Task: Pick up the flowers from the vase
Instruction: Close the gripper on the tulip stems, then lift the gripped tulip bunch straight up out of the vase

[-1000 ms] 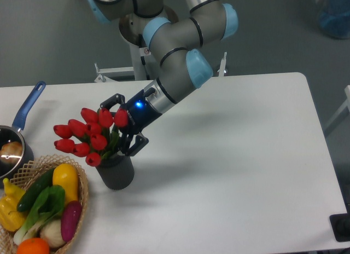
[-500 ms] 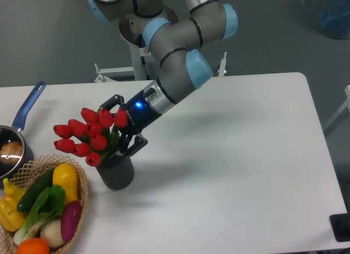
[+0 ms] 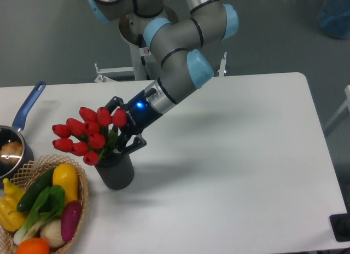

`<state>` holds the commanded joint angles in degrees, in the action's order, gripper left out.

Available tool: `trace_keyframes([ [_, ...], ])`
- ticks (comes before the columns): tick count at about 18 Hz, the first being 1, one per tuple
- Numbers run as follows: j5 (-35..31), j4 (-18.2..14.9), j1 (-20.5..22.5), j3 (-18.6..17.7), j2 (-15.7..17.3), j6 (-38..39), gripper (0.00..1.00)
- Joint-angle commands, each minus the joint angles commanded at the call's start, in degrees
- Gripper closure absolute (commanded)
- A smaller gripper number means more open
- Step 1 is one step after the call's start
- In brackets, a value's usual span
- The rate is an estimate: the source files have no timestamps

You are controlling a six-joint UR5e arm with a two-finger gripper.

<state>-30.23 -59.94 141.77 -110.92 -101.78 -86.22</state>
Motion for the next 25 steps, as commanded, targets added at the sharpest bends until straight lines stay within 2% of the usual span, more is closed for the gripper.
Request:
trace_keyframes([
  [2,0.0,0.0,0.0,0.0,0.0,0.2,0.48],
  [9,0.2,-0.4,0.1,0.1,0.0,0.4,0.57],
  [15,0.4,-0.4,0.5,0.4,0.1,0.3,0.58],
  [21,4.6,-0.3,1.2,0.4,0.0,0.4,0.58],
  [25,4.7,-0.4,1.8,0.4,0.4,0.4,0.58],
])
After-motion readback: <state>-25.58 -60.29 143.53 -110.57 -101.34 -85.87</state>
